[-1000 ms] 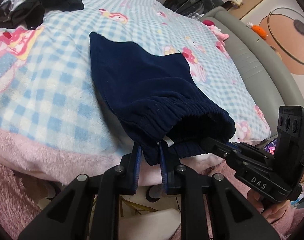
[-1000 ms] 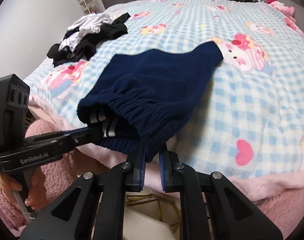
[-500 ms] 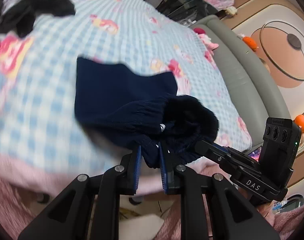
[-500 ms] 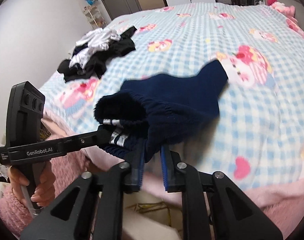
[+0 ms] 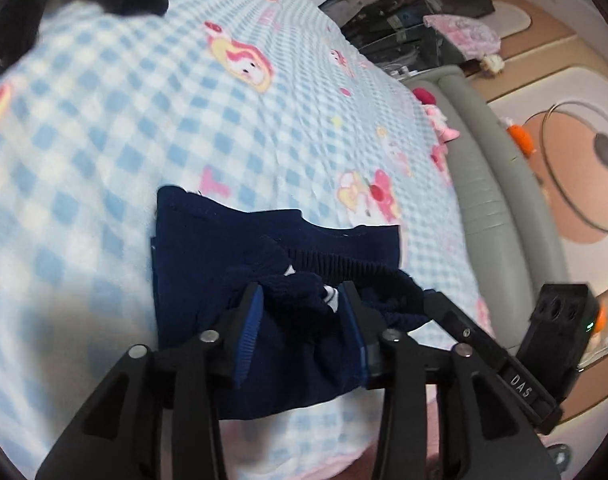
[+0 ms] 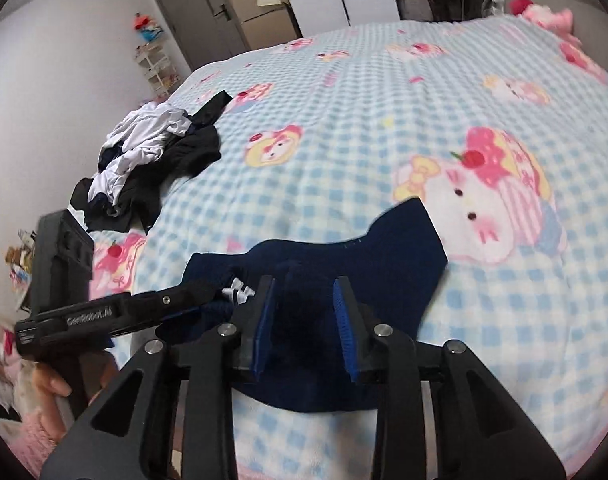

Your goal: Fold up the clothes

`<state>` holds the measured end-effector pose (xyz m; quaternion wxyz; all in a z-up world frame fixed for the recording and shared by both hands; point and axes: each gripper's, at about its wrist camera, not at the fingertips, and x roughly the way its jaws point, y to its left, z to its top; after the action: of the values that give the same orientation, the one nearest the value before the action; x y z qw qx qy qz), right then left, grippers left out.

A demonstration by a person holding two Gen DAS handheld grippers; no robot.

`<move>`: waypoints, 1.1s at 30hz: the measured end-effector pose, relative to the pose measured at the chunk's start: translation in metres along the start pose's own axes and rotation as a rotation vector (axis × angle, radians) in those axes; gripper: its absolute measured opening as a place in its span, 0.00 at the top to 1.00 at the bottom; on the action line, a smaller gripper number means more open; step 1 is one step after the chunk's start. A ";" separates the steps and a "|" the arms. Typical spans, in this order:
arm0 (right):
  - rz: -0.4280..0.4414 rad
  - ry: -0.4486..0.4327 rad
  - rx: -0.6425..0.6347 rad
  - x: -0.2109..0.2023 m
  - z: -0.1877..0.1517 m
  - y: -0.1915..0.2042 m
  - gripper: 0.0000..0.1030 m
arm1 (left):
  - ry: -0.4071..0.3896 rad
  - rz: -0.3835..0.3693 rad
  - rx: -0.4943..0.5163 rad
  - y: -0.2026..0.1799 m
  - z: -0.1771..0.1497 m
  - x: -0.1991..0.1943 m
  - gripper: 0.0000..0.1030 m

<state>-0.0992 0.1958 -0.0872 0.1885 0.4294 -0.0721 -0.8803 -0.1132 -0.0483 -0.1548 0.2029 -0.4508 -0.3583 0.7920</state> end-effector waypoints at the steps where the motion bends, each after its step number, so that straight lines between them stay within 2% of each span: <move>1: -0.003 -0.008 -0.017 -0.005 -0.003 0.001 0.65 | 0.004 -0.018 0.023 -0.001 -0.003 -0.004 0.48; 2: -0.011 -0.013 -0.040 -0.009 -0.006 0.001 0.65 | 0.006 -0.016 0.063 -0.004 -0.005 -0.009 0.46; 3: -0.027 -0.012 -0.093 -0.014 -0.011 0.002 0.65 | 0.002 0.020 0.109 -0.007 -0.006 -0.013 0.46; 6: -0.036 0.026 -0.196 -0.013 -0.031 -0.001 0.65 | -0.041 0.183 0.258 -0.017 -0.014 -0.031 0.46; 8: -0.025 0.062 -0.195 -0.005 -0.038 -0.007 0.65 | -0.055 0.238 0.313 -0.019 -0.018 -0.034 0.46; 11: -0.060 0.050 -0.191 0.009 -0.034 -0.007 0.62 | -0.053 0.256 0.298 -0.015 -0.016 -0.027 0.46; 12: -0.046 0.054 -0.192 0.017 -0.031 -0.006 0.57 | -0.047 0.257 0.300 -0.015 -0.016 -0.022 0.46; 14: -0.017 0.076 -0.198 0.033 -0.026 -0.003 0.57 | -0.017 0.265 0.307 -0.016 -0.016 -0.011 0.48; 15: -0.013 0.089 -0.206 0.040 -0.024 -0.002 0.62 | 0.006 0.270 0.313 -0.017 -0.017 -0.006 0.48; 16: -0.009 0.102 -0.215 0.048 -0.022 0.000 0.75 | 0.032 0.276 0.325 -0.018 -0.017 0.000 0.49; 18: 0.001 0.101 -0.230 0.052 -0.017 0.003 0.87 | 0.038 0.303 0.335 -0.022 -0.017 0.002 0.67; 19: 0.006 0.098 -0.238 0.053 -0.014 0.004 0.88 | 0.036 0.312 0.326 -0.022 -0.015 0.000 0.71; 20: 0.008 0.093 -0.237 0.053 -0.012 0.005 0.88 | 0.027 0.313 0.307 -0.021 -0.012 -0.002 0.80; 21: 0.013 0.085 -0.231 0.052 -0.009 0.005 0.89 | 0.011 0.307 0.290 -0.020 -0.009 -0.007 0.83; 24: 0.023 0.046 -0.218 0.044 0.003 0.007 0.89 | -0.077 0.311 0.273 -0.025 -0.003 -0.026 0.83; 26: 0.004 0.023 -0.227 0.043 0.010 0.011 0.89 | -0.125 0.354 0.284 -0.031 0.000 -0.033 0.83; 29: -0.050 0.061 -0.184 0.060 0.015 0.004 0.87 | -0.131 0.426 0.276 -0.028 0.008 -0.030 0.82; 30: -0.069 0.077 -0.168 0.067 0.016 0.001 0.81 | -0.123 0.431 0.260 -0.025 0.010 -0.030 0.82; 31: -0.088 0.105 -0.147 0.077 0.015 -0.004 0.75 | -0.127 0.416 0.244 -0.021 0.011 -0.031 0.82; 33: -0.100 0.144 -0.130 0.093 0.010 -0.010 0.72 | -0.138 0.360 0.245 -0.021 0.010 -0.032 0.82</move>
<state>-0.1622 0.1677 -0.1514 0.1767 0.4814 0.0203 -0.8583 -0.1056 -0.0591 -0.1172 0.0864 -0.4242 -0.1865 0.8819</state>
